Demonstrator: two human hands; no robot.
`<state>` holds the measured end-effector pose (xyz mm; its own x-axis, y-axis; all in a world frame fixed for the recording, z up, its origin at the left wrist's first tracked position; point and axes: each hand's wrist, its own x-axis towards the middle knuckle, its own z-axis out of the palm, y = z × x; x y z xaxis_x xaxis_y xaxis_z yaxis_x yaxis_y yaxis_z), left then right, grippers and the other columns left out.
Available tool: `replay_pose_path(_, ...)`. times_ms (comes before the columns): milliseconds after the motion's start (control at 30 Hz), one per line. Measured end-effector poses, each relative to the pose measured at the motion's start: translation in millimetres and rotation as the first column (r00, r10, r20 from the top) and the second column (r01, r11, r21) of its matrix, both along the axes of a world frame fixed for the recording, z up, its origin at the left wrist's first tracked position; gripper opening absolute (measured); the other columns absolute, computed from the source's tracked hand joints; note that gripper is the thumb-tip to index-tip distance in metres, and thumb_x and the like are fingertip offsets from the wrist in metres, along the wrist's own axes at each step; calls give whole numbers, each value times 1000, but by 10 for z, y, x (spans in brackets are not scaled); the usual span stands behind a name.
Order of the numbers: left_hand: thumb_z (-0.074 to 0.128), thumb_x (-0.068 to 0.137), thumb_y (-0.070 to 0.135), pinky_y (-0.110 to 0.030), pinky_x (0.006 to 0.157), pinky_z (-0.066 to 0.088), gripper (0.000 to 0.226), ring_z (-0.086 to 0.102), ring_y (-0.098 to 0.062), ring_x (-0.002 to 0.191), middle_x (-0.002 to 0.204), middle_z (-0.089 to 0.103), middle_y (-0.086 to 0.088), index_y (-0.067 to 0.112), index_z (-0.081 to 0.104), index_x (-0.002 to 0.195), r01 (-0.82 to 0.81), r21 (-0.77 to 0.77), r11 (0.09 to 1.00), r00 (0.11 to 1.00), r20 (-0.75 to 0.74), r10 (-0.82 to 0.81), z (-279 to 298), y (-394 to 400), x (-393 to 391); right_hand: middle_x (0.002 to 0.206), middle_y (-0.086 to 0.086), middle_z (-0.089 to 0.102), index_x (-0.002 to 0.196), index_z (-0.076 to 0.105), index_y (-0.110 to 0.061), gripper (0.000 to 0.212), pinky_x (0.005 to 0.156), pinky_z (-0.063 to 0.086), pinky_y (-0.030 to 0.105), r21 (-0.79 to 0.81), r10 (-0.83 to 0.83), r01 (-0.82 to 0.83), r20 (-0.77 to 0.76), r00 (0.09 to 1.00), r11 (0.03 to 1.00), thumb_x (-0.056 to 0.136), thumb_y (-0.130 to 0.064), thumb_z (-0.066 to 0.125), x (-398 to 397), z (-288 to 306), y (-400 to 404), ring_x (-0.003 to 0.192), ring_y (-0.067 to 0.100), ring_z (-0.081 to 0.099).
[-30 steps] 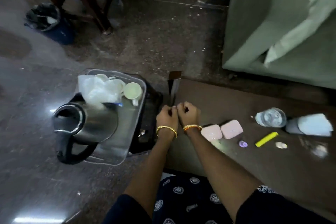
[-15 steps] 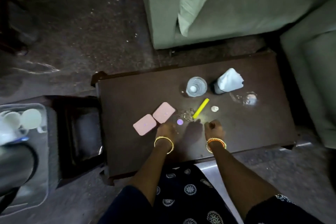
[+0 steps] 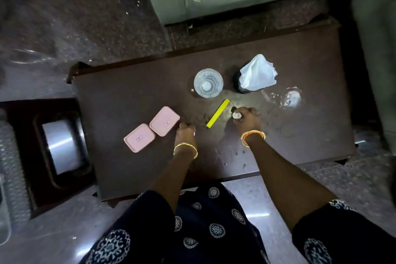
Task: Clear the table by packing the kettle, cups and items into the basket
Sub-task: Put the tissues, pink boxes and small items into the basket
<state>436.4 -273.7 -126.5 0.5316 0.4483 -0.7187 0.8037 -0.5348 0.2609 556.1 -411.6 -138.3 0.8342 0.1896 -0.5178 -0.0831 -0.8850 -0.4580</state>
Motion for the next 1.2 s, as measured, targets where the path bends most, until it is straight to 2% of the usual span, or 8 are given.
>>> replay_pose_path(300, 47, 84, -3, -37, 87, 46, 23, 58, -39, 101, 116, 53, -19, 0, 65, 98, -72, -9, 997, 997, 38, 72, 56, 83, -87, 76, 22, 61, 87, 70, 3, 15, 73, 45, 37, -58, 8, -7, 21, 1000, 998, 76, 4, 60, -174, 16, 82, 87, 44, 59)
replay_pose_path(433, 51, 85, -3, -40, 90, 48, 21, 58, -39, 104, 119, 53, -20, -2, 62, 102, -123, -18, 992, 992, -3, 123, 21, 114, -291, 61, -16, 27, 86, 69, 8, 13, 77, 46, 38, -12, 108, -107, 21, 994, 994, 78, 5, 59, -452, 45, 181, 88, 45, 58)
replay_pose_path(600, 55, 85, 0, -40, 93, 50, 21, 59, -38, 105, 120, 54, -20, -1, 64, 104, -216, -68, 974, 976, -6, 216, 25, 188, -631, 90, 30, 64, 89, 66, 9, 13, 84, 40, 38, -49, 156, -161, -95, 983, 986, 81, 2, 58, -889, -5, 372, 96, 41, 57)
replay_pose_path(767, 61, 84, 11, -41, 91, 47, 29, 55, -40, 109, 122, 53, -19, 1, 59, 111, -232, -159, 960, 968, 65, 244, 128, 320, -879, 102, 29, 57, 97, 63, 3, 22, 82, 44, 41, -156, 89, -97, -60, 994, 983, 82, -13, 62, -1139, 93, 525, 98, 44, 56)
replay_pose_path(867, 54, 86, 12, -41, 89, 47, 34, 51, -34, 114, 125, 51, -15, 7, 57, 119, -228, -11, 974, 953, 205, 225, 202, 473, -997, 114, 26, 53, 108, 63, -6, 36, 90, 42, 43, -142, 247, -234, 84, 965, 962, 73, -16, 67, -1145, 203, 786, 106, 42, 50)
replay_pose_path(1000, 64, 78, 25, -45, 100, 39, 66, 30, -33, 135, 145, 33, -13, 17, 36, 137, -249, 251, 935, 964, 156, 214, 172, 835, -1141, 137, 19, 41, 130, 45, -13, 65, 98, 37, 48, -205, 651, -622, 141, 746, 756, 68, -2, 61, -1135, 166, 1376, 124, 40, 38)
replay_pose_path(1100, 66, 78, 39, -50, 107, 33, 82, 21, -32, 142, 151, 26, -11, 16, 24, 144, -240, 200, 950, 970, 77, 229, 53, 1185, -1240, 157, 10, 15, 144, 24, -20, 71, 108, 27, 53, -296, 853, -805, 75, 517, 514, 81, -3, 53, -1129, 19, 1724, 144, 33, 11)
replay_pose_path(1200, 57, 88, 37, -48, 105, 37, 66, 37, -34, 134, 146, 37, -14, 11, 30, 142, -122, 42, 992, 992, -7, 123, -68, 1493, -1261, 152, 11, 26, 143, 27, -22, 54, 113, 20, 53, -385, 907, -845, -43, 419, 373, 92, -13, 43, -1087, -81, 1901, 144, 32, 14)
